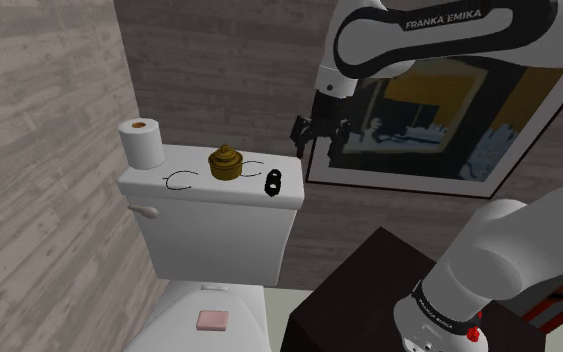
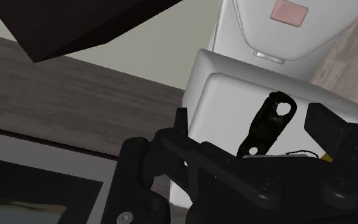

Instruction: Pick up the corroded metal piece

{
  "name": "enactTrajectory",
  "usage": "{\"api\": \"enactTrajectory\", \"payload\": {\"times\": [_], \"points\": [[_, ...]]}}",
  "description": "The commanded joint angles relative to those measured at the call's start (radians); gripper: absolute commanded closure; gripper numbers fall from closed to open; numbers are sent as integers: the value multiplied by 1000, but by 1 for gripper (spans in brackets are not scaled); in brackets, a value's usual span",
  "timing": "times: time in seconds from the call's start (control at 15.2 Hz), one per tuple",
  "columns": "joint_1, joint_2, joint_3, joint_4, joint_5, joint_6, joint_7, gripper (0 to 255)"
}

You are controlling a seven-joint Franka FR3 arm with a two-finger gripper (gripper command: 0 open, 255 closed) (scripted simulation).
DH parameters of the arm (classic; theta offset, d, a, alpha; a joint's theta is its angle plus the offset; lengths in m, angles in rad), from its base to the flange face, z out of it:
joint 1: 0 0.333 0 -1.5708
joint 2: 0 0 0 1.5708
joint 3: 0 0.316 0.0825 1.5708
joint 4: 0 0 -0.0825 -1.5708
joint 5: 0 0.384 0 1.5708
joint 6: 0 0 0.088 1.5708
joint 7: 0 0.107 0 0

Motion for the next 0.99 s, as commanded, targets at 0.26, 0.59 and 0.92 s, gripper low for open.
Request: {"api": "enactTrajectory", "payload": {"times": [0.26,0.59,0.92], "points": [[-36,250,94,110,-13,126,294,0],[-50,422,125,209,-54,182,488,0],[-48,452,127,171,-58,249,487,0]]}}
